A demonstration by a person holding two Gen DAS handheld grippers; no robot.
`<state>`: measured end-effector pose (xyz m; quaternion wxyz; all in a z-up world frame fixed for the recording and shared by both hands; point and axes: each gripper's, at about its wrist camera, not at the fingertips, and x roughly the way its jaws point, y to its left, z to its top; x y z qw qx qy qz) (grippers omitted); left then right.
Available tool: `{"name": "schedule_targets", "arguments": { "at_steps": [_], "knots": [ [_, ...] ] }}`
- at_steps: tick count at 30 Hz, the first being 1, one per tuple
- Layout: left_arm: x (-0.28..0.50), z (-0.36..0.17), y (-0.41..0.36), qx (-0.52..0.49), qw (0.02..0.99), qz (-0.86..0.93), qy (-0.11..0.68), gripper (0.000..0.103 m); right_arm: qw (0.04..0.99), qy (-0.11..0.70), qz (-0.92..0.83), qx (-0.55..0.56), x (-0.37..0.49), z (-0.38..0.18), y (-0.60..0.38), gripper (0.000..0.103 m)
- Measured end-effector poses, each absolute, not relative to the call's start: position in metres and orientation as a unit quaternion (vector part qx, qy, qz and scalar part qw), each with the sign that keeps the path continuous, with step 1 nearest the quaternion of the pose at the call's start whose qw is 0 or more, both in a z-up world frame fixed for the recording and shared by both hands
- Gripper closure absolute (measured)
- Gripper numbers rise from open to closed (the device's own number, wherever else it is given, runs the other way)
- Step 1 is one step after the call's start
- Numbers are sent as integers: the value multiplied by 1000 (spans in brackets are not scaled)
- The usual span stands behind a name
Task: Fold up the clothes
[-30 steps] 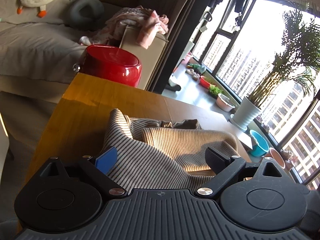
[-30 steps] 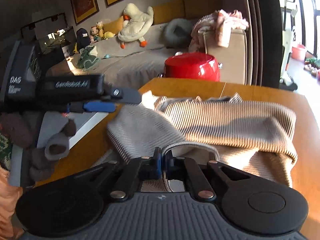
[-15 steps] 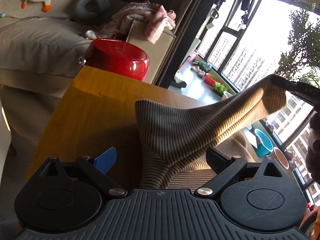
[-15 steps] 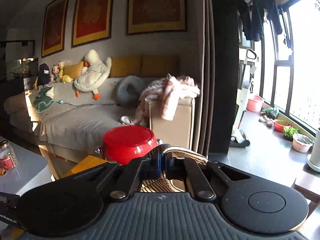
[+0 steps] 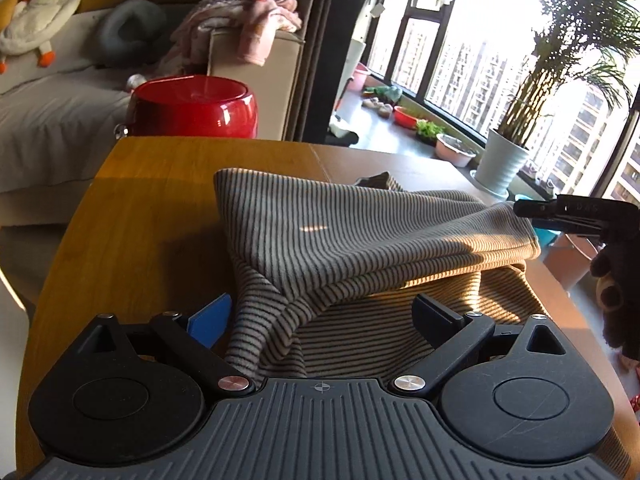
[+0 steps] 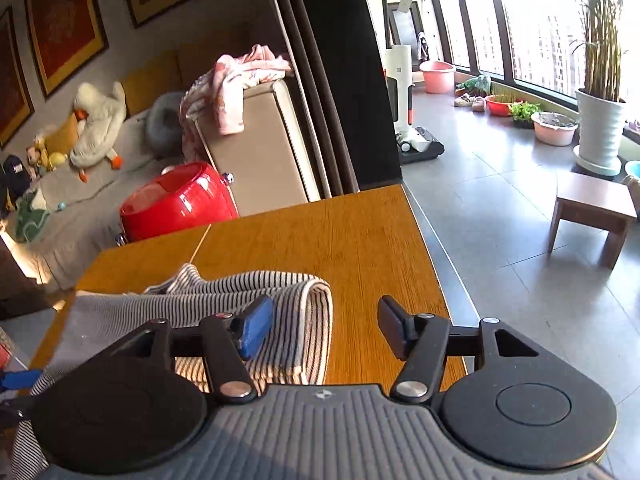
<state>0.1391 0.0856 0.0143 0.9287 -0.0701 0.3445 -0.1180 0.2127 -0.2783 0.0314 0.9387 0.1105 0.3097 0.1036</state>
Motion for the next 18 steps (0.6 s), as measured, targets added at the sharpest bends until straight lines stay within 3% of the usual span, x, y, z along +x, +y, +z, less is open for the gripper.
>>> {"name": "schedule_targets", "arguments": {
  "at_steps": [3, 5, 6, 7, 9, 14, 18],
  "knots": [
    [141, 12, 83, -69, 928, -119, 348, 3, 934, 315, 105, 129, 216, 25, -278, 45],
    [142, 10, 82, -68, 927, -117, 351, 3, 926, 332, 125, 131, 221, 21, -269, 71],
    [143, 9, 82, -68, 926, -116, 353, 3, 926, 334, 137, 114, 223, 25, -258, 95],
    [144, 8, 83, -68, 926, -114, 355, 3, 925, 335, 150, 97, 224, 30, -248, 98],
    [145, 6, 84, -69, 925, -110, 358, 2, 939, 294, 172, 52, 219, 56, -227, 99],
    [147, -2, 91, -75, 924, -91, 365, 2, 957, 176, 221, 61, 204, 135, -223, 99],
    [145, -6, 103, -85, 923, -75, 368, 2, 959, 217, 181, 23, 204, 115, -240, 94]
  ]
}}
